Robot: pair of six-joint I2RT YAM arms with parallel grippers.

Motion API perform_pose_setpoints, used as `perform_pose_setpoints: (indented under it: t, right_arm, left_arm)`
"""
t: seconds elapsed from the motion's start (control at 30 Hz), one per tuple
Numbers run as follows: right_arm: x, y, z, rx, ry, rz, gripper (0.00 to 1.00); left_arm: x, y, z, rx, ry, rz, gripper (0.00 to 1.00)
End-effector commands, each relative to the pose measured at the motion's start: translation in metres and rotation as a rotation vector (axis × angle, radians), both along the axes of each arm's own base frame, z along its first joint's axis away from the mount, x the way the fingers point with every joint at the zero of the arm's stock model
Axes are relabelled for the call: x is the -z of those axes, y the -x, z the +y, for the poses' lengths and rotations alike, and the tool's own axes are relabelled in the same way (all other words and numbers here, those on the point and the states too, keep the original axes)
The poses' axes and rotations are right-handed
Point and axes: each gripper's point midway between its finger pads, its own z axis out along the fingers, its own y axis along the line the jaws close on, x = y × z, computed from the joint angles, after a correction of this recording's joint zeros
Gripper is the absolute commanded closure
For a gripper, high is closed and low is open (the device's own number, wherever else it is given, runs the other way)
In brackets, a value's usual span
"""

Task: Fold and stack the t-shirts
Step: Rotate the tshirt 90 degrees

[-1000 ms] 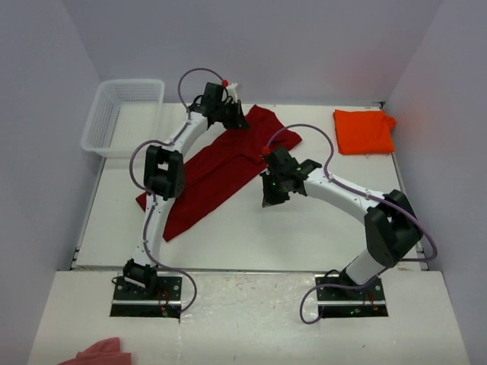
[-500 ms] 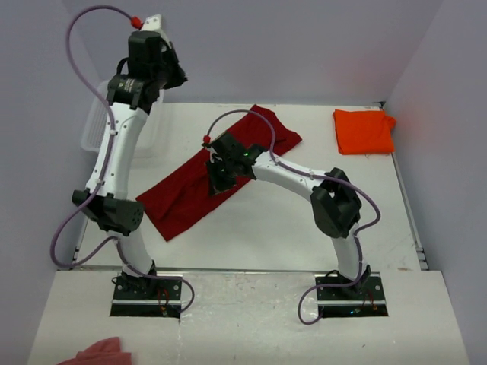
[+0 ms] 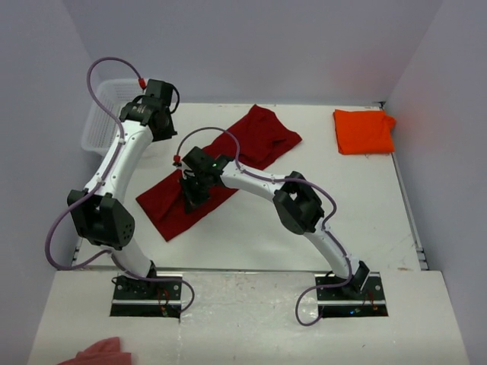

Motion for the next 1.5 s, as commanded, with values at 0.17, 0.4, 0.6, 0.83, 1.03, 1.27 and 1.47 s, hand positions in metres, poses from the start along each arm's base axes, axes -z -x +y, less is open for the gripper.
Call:
perform_pose_setpoints:
  t: [0.17, 0.4, 0.6, 0.83, 1.03, 1.27, 1.47]
  right_arm:
    - [0.013, 0.013, 0.016, -0.035, -0.035, 0.056, 1.00]
    - [0.058, 0.024, -0.023, 0.092, 0.097, 0.083, 1.00]
    - [0.091, 0.035, -0.097, 0.319, 0.269, 0.040, 1.00]
    - [0.111, 0.035, -0.171, 0.532, 0.425, 0.029, 1.00]
    - [0.121, 0.039, -0.240, 0.698, 0.489, 0.074, 1.00]
    - [0.115, 0.052, -0.280, 0.778, 0.497, 0.073, 1.00]
    - [0.108, 0.070, -0.293, 0.821, 0.472, 0.084, 1.00]
  left_arm:
    - [-0.057, 0.013, 0.003, 0.038, 0.012, -0.168, 1.00]
    - [-0.058, 0.015, 0.005, 0.041, -0.002, -0.169, 1.00]
    - [-0.044, 0.011, -0.005, 0.073, 0.037, -0.150, 1.00]
    - [-0.005, 0.004, -0.035, 0.174, 0.146, -0.079, 1.00]
    - [0.043, 0.003, -0.060, 0.256, 0.234, 0.013, 1.00]
    - [0.055, 0.001, -0.082, 0.298, 0.294, 0.051, 1.00]
    - [0.057, -0.013, -0.148, 0.449, 0.405, 0.038, 1.00]
